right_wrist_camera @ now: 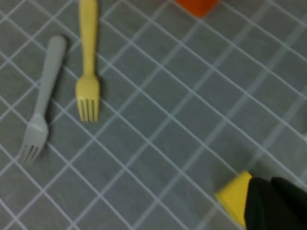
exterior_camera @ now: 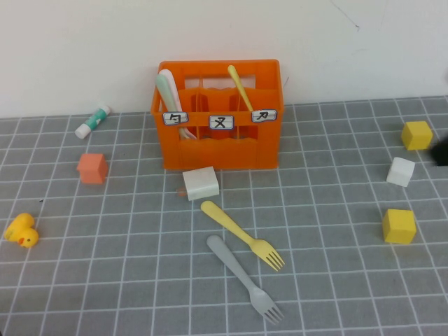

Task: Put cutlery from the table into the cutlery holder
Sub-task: Pick up the fork

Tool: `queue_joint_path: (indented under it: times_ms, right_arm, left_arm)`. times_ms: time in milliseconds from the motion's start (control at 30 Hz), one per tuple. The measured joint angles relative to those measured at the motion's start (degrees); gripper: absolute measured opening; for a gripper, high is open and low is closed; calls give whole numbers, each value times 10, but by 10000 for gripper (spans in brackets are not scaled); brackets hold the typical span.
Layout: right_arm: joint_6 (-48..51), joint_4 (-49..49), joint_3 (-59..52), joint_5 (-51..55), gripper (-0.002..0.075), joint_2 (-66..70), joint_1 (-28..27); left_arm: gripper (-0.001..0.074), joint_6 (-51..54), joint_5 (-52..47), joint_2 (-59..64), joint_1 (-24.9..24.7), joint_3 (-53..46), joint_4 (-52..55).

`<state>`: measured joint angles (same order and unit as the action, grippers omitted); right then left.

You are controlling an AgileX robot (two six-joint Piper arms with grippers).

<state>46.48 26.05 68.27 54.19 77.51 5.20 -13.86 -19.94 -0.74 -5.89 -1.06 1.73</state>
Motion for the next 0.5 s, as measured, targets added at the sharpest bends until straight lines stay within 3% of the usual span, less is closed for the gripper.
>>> queue_joint_path:
  times_ms: [333, 500]
  right_arm:
    - [-56, -101, 193, 23, -2, 231, 224]
    - [-58, -144, 282, 46, -2, 336, 298]
  left_arm:
    - [-1, 0, 0, 0, 0, 0, 0]
    - [-1, 0, 0, 0, 0, 0, 0]
